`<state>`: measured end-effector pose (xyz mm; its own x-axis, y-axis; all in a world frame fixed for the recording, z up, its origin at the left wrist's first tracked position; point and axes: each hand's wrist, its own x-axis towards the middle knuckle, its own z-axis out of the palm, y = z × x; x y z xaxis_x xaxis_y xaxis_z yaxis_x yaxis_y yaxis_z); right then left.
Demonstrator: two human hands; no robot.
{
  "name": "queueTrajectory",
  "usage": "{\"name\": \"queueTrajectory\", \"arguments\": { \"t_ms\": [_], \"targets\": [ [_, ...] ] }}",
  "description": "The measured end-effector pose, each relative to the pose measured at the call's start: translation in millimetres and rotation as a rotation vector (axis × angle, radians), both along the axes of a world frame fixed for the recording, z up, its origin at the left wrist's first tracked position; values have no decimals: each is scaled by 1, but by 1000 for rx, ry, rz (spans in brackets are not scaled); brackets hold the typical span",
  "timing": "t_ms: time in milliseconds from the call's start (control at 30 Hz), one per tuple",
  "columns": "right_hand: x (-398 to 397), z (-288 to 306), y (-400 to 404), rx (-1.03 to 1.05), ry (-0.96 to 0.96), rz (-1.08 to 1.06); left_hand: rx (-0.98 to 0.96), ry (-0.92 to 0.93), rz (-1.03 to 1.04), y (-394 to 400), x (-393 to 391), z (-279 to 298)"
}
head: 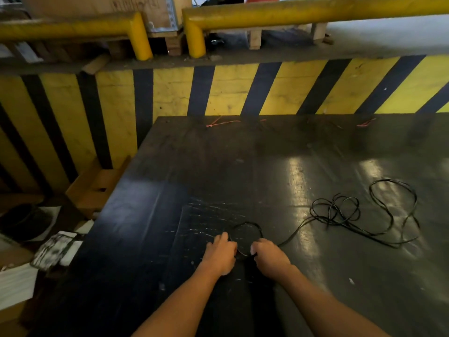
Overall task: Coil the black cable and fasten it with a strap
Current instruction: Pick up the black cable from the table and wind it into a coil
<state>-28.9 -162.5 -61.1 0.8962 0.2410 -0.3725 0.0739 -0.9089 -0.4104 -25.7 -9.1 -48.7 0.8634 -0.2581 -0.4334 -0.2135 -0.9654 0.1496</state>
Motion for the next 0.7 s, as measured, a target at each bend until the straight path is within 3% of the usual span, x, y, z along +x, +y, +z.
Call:
{"name": "queueTrajectory", "arguments": {
  "t_ms": [100,233,500,700],
  "targets": [
    [0,17,-6,78,-89,-42,-24,31,20,0,0,13],
    [12,63,-24,175,-294,-102,-324,176,181,13,7,55],
    [29,180,-65,267,-637,-188,-802,85,211,25,10,211],
    [16,234,-63,333,-775,-214,-1180,230,174,17,-32,307]
  ]
}}
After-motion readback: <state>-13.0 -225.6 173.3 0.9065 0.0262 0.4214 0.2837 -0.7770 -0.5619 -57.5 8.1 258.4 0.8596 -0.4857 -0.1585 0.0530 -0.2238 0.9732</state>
